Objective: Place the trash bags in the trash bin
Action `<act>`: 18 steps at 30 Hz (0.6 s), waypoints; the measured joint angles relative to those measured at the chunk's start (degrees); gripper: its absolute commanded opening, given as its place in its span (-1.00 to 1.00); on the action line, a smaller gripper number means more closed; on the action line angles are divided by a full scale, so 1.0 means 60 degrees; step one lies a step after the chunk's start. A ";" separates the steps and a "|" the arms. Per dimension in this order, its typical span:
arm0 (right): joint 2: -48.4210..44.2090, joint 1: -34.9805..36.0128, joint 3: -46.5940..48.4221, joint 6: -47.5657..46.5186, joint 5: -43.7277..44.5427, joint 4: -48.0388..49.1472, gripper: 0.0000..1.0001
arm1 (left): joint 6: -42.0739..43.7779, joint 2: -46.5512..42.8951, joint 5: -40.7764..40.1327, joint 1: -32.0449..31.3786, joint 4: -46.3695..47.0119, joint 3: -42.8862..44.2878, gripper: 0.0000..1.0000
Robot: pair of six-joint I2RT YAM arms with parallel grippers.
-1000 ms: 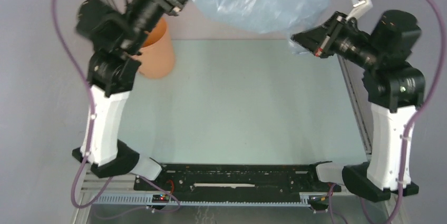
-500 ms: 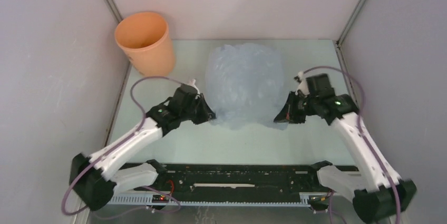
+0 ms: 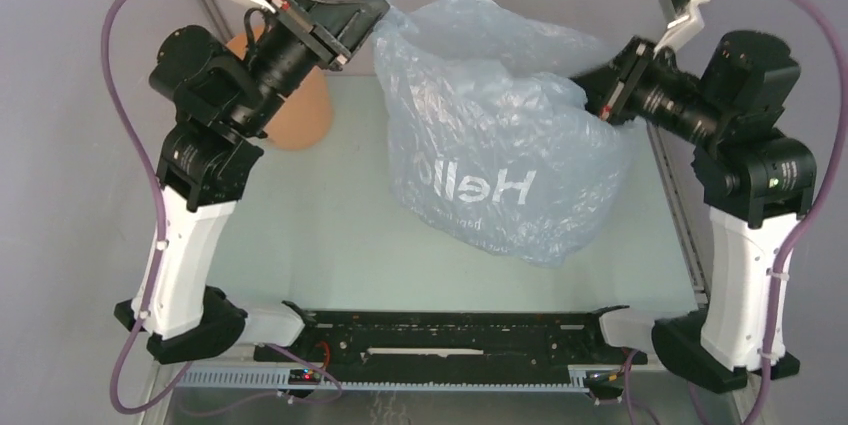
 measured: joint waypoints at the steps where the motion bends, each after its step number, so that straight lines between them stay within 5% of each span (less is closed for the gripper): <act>1: -0.0463 -0.0011 -0.0707 0.0044 0.0000 0.0226 -1.00 | 0.0000 -0.0127 0.0040 0.0000 0.0036 -0.0182 -0.99; 10: -0.4495 -0.0135 -1.0324 0.0922 -0.0317 0.1078 -1.00 | -0.0637 -0.2590 0.0026 0.0288 0.0685 -0.8615 -1.00; 14: -0.4554 -0.0255 -1.1333 0.0954 -0.0098 0.0463 -1.00 | -0.1162 -0.2543 0.0084 0.0441 -0.0113 -1.0983 -0.99; 18: -0.4222 -0.0641 -1.0338 0.0922 -0.0273 0.0455 -1.00 | -0.1137 -0.2127 0.0379 0.0605 -0.0499 -0.9919 -0.99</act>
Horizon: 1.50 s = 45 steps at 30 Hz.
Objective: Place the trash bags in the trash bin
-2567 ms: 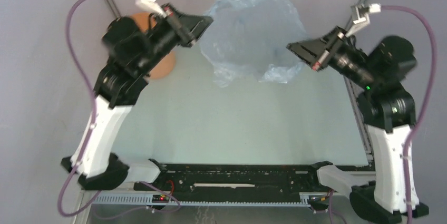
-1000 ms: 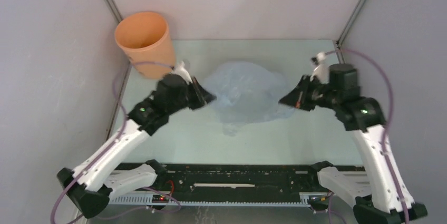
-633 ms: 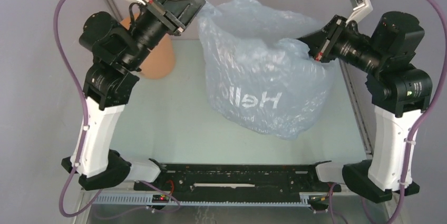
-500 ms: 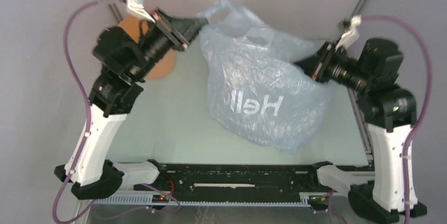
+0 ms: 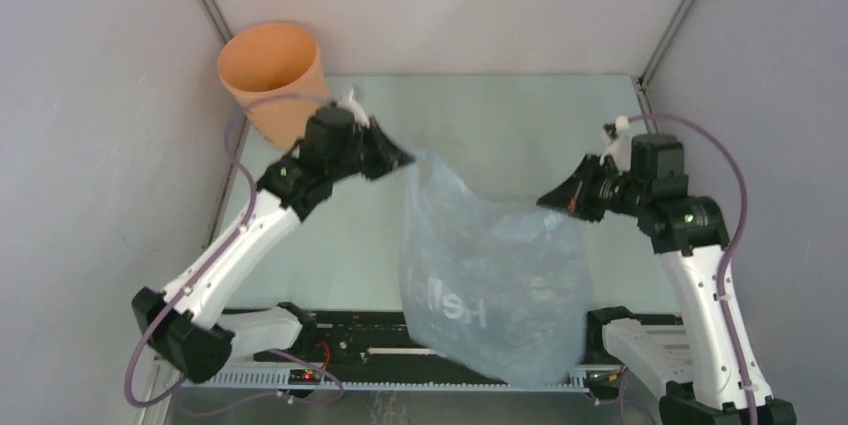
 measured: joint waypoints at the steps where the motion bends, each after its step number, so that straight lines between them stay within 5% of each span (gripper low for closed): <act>1: 0.0262 -0.0051 0.0532 -0.0018 -0.0055 -0.0022 -1.00 | 0.0047 0.0419 0.0146 0.0066 -0.0084 0.0903 -0.99; 5: 0.1861 -0.0109 0.3610 -0.0120 -0.0302 0.0357 -1.00 | 0.0390 0.2554 0.0688 0.0189 0.0357 0.5621 -0.99; 8: 0.2299 -0.0135 0.4575 -0.0244 -0.0280 0.0871 -1.00 | 0.0565 0.2816 0.0769 0.0211 0.0801 0.6976 -0.99; 12: 0.1814 -0.0280 0.3632 -0.0295 -0.0412 0.1217 -1.00 | 0.0667 0.2211 0.0820 0.0335 0.1042 0.6258 -0.99; 21: 0.1213 -0.0401 0.0991 -0.0481 -0.0317 0.0696 -1.00 | 0.0091 0.1494 0.0889 0.0441 0.1293 0.1876 -0.99; 35: 0.0874 -0.0463 0.1242 -0.1024 -0.0171 0.0313 -1.00 | -0.0630 0.1486 0.1428 0.0393 0.2772 0.1770 -0.72; 38: 0.0867 -0.0470 0.1366 -0.1133 -0.0058 0.0248 -1.00 | -0.0645 0.1450 0.1523 0.0393 0.2871 0.1770 -0.43; 42: 0.0867 -0.0481 0.1406 -0.1144 -0.0036 0.0208 -1.00 | -0.0051 0.1450 0.1596 0.0393 0.2175 0.2029 0.41; 45: 0.0852 -0.0484 0.1541 -0.1140 0.0011 0.0160 -1.00 | 0.0780 0.1395 0.1366 0.0401 0.1056 0.2543 0.73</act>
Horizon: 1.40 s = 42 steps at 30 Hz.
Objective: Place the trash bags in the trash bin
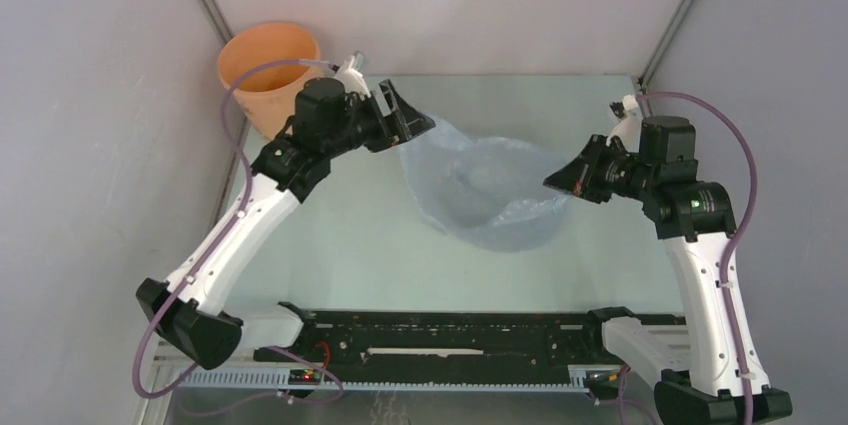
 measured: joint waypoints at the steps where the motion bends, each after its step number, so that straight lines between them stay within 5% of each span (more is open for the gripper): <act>1: -0.0022 0.0000 0.0062 0.0000 0.0025 -0.0018 -1.00 | 0.0280 -0.0091 -0.0120 0.0018 -0.0372 0.0124 0.78; 8: -0.0393 -0.0004 0.0229 0.0044 0.0197 -0.0040 -1.00 | 0.1665 -0.1457 -0.1341 0.0415 -0.2608 0.0652 0.97; 13: -0.0463 -0.0011 0.0284 0.0076 0.0208 -0.0095 -1.00 | 0.2408 -0.1337 -0.3213 0.1111 -0.4364 0.2612 0.97; 21: -0.0535 -0.0029 0.0284 0.0142 0.0335 -0.0459 -1.00 | 0.3275 0.0867 -0.5537 0.2619 -0.5523 0.5235 0.96; 29: -0.0809 -0.0036 0.0284 0.0339 0.0288 -0.0936 -1.00 | 0.4291 0.4044 -0.5843 0.3410 -0.5366 0.7235 0.74; 38: -0.0827 -0.0036 0.0685 0.0433 0.0353 -0.1158 -1.00 | 0.4932 0.6298 -0.5767 0.4080 -0.4947 0.9056 0.69; 42: -0.0743 -0.0036 0.0860 0.0430 0.0375 -0.1253 -1.00 | 0.4725 0.6892 -0.5384 0.4302 -0.4499 0.9143 0.49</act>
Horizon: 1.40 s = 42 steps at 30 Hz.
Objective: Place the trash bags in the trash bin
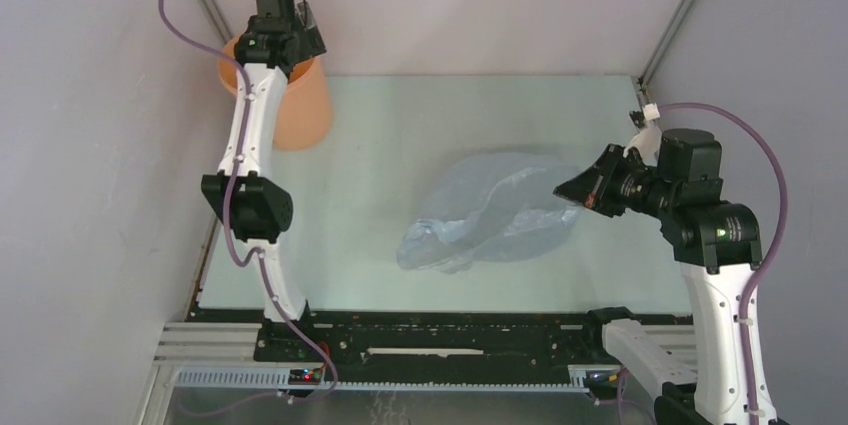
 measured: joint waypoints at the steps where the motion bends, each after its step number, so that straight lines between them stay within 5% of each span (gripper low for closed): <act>1: 0.0040 0.0000 0.0040 0.0000 0.0004 -0.0029 -1.00 | -0.0120 0.0149 0.0178 0.0066 0.0153 0.0000 0.47; 12: 0.0361 -0.0004 0.0098 0.0004 0.0069 -0.0040 -1.00 | -0.0448 0.1424 0.1042 0.0415 0.0918 -0.0066 -0.09; 20: 0.0353 -0.0007 0.0098 0.0040 0.0095 -0.0029 -1.00 | -0.0175 0.1406 0.1264 0.0331 0.1304 -0.0517 -0.67; 27: 0.0331 -0.0007 0.0098 0.0109 0.0102 0.0044 -1.00 | 0.0124 0.1253 0.1304 0.0186 0.1621 -0.0885 -0.96; 42: 0.0127 -0.0007 0.0098 0.0106 -0.0036 0.0168 -1.00 | 0.0433 -0.0138 0.1300 -0.0437 0.0102 -0.1851 -0.99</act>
